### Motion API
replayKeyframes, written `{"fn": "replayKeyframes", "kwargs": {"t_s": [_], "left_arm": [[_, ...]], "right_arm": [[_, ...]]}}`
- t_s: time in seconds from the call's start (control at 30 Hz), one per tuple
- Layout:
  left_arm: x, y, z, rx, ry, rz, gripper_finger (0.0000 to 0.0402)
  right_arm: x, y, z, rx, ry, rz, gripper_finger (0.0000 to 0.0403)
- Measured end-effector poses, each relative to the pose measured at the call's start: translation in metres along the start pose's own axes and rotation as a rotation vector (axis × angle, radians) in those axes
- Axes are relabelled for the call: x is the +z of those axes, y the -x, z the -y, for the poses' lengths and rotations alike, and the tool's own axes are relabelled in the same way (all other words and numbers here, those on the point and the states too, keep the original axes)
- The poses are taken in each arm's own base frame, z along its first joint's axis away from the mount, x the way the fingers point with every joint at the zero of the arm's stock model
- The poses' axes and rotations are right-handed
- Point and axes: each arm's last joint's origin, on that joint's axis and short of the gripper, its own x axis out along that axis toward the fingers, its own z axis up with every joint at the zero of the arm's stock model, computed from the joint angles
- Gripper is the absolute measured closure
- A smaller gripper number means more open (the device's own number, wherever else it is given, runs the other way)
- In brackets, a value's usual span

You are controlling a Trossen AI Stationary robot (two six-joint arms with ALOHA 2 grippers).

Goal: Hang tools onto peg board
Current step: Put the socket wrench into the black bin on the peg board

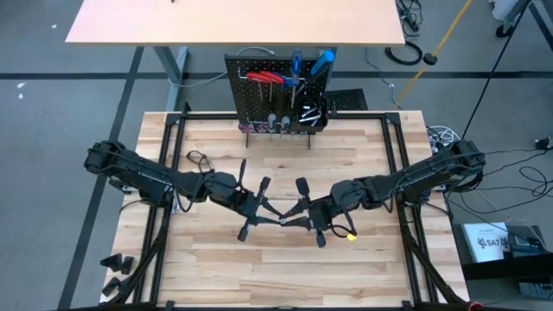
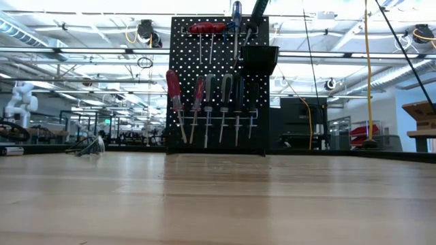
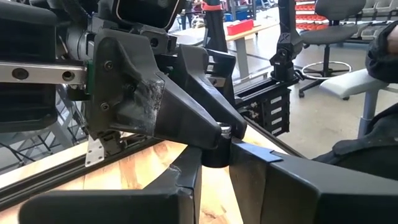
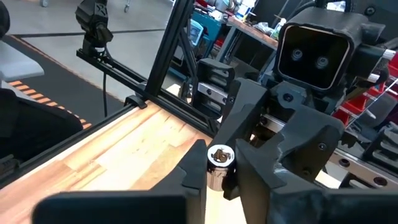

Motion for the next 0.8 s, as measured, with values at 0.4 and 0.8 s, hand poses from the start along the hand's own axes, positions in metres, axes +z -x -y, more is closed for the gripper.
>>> {"fn": "replayKeyframes", "kwargs": {"t_s": [0.4,0.8], "left_arm": [[-0.008,0.005,-0.005,0.093,-0.021,-0.137,0.0234],[-0.011,0.061,-0.02,0.439,0.105,-0.534,0.0215]], "right_arm": [[-0.005,0.001,0.0,-0.032,0.024,-0.056,0.0359],[0.016,0.038,0.029,-0.642,-0.073,-0.183,0.0359]]}}
